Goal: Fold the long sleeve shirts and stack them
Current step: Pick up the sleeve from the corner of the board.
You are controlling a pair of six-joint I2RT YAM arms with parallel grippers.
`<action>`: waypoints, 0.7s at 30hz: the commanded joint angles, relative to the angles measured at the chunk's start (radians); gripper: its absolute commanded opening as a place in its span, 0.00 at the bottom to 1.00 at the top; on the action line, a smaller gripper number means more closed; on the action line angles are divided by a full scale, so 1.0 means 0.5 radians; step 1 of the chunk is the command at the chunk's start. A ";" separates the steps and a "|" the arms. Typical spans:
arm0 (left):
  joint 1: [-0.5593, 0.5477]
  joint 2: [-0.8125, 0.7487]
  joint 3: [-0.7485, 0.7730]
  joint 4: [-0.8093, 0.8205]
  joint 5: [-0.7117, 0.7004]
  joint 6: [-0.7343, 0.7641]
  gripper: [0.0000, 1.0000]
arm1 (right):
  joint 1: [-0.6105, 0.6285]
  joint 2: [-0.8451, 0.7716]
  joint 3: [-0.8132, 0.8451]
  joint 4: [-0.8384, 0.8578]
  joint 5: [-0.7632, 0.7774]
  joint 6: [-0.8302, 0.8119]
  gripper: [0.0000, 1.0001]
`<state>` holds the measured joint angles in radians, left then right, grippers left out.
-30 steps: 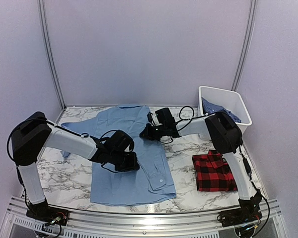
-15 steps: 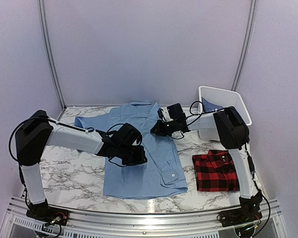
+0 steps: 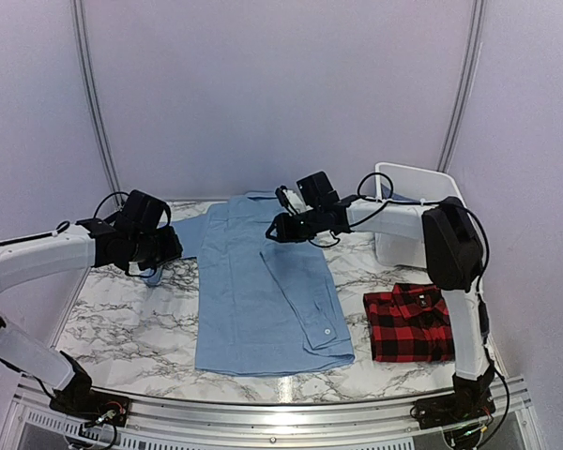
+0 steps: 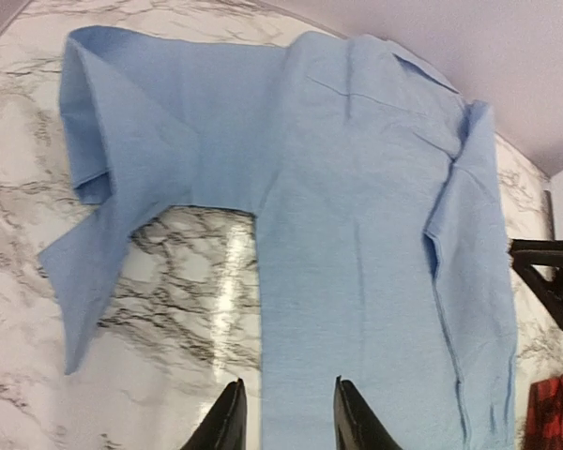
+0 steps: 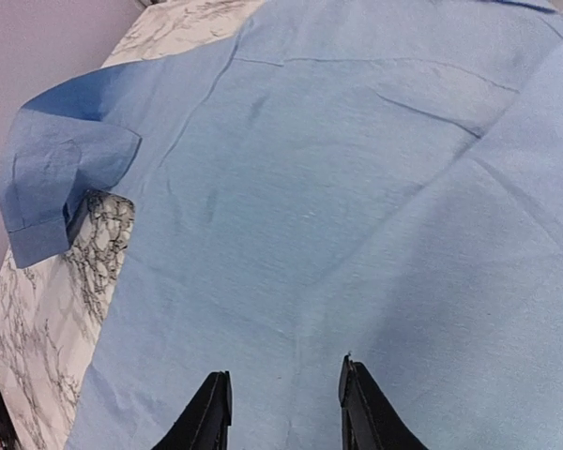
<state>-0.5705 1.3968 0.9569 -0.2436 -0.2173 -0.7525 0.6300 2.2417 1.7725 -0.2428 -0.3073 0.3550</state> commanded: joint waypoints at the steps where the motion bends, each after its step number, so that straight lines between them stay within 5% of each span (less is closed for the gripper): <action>1: 0.158 -0.130 -0.130 -0.236 -0.193 0.082 0.38 | 0.074 -0.121 0.063 -0.091 0.106 -0.084 0.36; 12: 0.350 -0.029 -0.198 -0.191 -0.177 0.190 0.45 | 0.166 -0.335 -0.187 -0.053 0.173 -0.087 0.36; 21: 0.447 0.246 -0.163 0.039 -0.130 0.298 0.38 | 0.198 -0.522 -0.425 -0.002 0.207 -0.107 0.36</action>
<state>-0.3756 1.4712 0.8604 -0.2905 -0.2932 -0.6392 0.7113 2.0438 1.5856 -0.2634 -0.2268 0.3168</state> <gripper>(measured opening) 0.412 0.363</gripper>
